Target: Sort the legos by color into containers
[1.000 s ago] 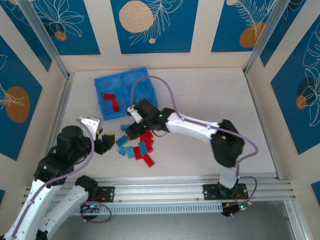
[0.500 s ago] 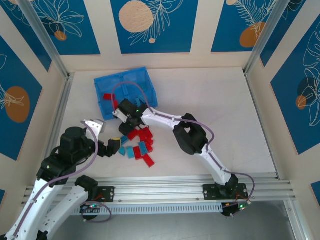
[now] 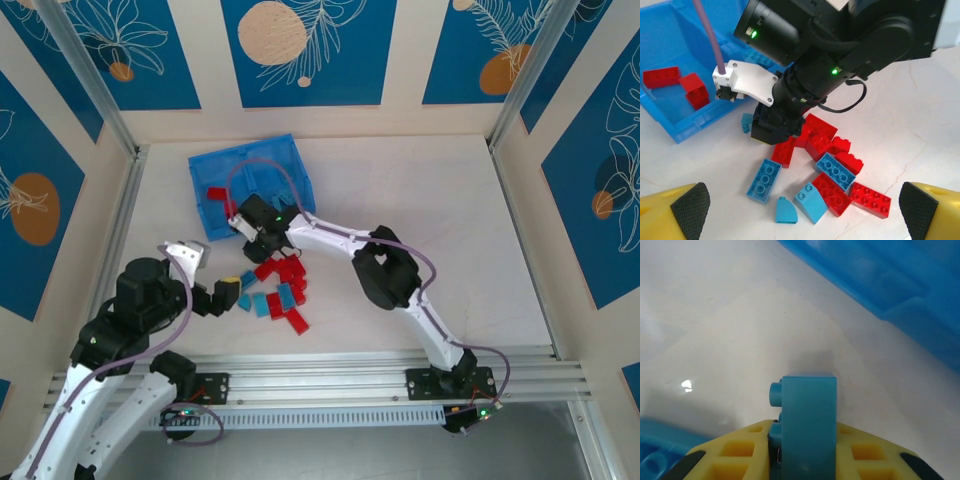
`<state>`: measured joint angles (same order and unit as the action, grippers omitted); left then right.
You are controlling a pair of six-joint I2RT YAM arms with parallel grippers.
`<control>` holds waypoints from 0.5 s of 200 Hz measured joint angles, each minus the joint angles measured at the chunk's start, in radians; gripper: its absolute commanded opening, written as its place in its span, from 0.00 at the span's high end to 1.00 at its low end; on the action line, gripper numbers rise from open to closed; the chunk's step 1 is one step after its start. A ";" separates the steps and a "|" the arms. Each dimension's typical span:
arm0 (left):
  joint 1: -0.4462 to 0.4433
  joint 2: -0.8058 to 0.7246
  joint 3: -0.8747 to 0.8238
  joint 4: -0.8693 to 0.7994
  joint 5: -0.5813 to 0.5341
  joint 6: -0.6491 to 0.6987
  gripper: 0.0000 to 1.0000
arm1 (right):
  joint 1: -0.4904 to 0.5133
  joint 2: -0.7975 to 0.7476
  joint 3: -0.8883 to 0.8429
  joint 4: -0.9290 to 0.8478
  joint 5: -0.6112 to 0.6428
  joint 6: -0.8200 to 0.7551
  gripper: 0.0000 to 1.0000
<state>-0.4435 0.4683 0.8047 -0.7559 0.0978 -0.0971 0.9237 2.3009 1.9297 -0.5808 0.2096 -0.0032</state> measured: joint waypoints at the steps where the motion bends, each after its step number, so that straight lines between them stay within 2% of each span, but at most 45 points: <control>1: 0.000 -0.002 0.000 0.001 0.002 0.000 0.00 | 0.000 -0.005 -0.004 0.002 0.000 0.000 0.78; 31: 0.000 -0.051 -0.010 0.022 0.037 0.003 0.00 | 0.000 -0.249 -0.150 0.066 -0.003 0.025 0.78; 65: 0.000 -0.083 -0.019 0.039 0.068 0.003 0.00 | -0.008 -0.506 -0.267 0.217 0.027 0.065 0.78; 82: 0.000 -0.085 -0.019 0.043 0.071 0.003 0.00 | -0.027 -0.551 -0.285 0.280 0.077 0.100 0.78; 100: 0.000 -0.085 -0.019 0.043 0.071 0.003 0.00 | -0.072 -0.515 -0.254 0.304 0.126 0.140 0.78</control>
<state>-0.4435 0.3832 0.7860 -0.7128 0.1684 -0.0937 0.8520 1.7855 1.6756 -0.2771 0.3351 0.1371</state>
